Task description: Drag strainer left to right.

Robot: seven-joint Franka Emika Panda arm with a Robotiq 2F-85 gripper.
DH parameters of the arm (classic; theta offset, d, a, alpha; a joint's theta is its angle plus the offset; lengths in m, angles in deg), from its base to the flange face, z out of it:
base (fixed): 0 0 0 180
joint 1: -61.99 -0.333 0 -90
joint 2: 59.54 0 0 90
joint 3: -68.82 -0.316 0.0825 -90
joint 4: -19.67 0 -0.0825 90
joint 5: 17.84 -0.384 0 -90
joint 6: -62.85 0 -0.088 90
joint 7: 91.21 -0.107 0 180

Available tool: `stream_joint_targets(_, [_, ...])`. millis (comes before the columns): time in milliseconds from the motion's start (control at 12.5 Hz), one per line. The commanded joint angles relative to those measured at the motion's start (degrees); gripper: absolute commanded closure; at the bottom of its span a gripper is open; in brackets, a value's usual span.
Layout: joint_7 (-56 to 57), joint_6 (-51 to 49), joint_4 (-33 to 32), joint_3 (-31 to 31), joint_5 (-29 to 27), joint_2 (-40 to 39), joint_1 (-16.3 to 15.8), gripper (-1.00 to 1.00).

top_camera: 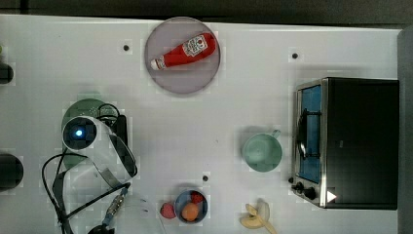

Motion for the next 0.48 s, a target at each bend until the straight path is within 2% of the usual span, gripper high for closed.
stream_joint_targets(80, [-3.5,0.6,-0.6,2.8,0.8,1.8,-0.4,-1.00])
stream_joint_targets(480, [-2.1,0.7,-4.3,6.5,0.9,4.5,0.4,-1.00])
